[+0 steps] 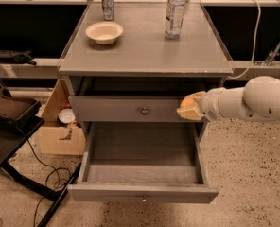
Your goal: Place orange into middle drawer
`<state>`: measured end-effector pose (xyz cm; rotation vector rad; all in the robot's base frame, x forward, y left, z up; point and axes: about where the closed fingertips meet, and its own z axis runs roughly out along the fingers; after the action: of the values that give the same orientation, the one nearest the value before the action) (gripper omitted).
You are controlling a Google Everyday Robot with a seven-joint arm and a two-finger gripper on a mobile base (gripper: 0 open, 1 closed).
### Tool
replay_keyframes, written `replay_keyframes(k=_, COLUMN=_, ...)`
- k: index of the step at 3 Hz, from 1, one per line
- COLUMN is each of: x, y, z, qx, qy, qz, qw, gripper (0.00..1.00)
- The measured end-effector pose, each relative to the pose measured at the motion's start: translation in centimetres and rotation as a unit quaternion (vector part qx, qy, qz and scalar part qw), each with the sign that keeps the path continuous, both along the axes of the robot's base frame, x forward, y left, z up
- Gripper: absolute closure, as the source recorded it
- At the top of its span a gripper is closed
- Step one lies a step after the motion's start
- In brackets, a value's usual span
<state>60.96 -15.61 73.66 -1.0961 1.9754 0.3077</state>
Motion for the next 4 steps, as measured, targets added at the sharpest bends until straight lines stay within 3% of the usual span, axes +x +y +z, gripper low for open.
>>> replay_keyframes(k=1, x=0.4, y=0.7, z=-1.3, qx=-0.013, qy=0.010, qz=0.008, qw=0.9998, gripper=1.00)
replay_keyframes(k=2, x=0.5, y=1.3, z=-5.7, qx=-0.018, qy=0.042, qz=0.016, qw=0.9989, gripper=1.00)
replay_keyframes(k=4, x=-0.9, y=2.8, z=-20.0, qx=0.003, qy=0.109, qz=0.060, qw=0.9923, gripper=1.00)
